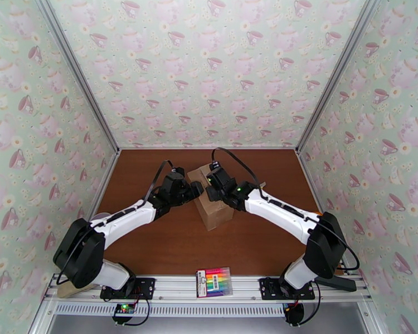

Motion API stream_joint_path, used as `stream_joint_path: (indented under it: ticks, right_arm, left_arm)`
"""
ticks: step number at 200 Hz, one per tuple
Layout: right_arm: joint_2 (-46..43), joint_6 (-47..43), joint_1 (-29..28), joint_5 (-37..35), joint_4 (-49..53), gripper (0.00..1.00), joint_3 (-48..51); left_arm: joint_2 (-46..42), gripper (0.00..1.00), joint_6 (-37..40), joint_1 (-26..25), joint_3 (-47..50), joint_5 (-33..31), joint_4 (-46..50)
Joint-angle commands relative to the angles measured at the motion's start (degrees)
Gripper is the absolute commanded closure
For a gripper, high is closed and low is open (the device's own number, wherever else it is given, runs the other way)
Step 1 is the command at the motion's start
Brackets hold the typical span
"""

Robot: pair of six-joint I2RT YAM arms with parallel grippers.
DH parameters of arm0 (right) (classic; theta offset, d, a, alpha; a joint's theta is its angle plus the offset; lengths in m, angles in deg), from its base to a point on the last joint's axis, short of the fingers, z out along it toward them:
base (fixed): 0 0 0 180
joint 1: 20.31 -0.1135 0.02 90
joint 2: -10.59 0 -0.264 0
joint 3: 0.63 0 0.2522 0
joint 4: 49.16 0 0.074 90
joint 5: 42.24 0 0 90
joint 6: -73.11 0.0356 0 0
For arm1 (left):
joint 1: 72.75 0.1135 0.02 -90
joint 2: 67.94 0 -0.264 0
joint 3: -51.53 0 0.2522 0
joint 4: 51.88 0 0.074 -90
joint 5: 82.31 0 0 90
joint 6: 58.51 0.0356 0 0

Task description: Unpack the express box

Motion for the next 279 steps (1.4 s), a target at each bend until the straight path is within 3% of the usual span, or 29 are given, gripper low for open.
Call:
stream_joint_path:
  ticks: [1, 123, 279]
  right_arm:
    - [-0.86, -0.33, 0.92, -6.41, 3.76, 0.22, 0.1]
    - [-4.99, -2.98, 1.21, -12.08, 6.21, 0.22, -2.42]
    - [-7.56, -3.66, 3.58, -12.0, 7.73, 0.22, -3.28]
  left_arm:
    - [1.41, 0.36, 1.58, -0.06, 2.21, -2.48, 9.31]
    - [0.33, 0.37, 2.1, 0.52, 2.82, -3.36, 10.66]
    - [1.65, 0.37, 1.99, 1.05, 4.14, -3.89, 10.89]
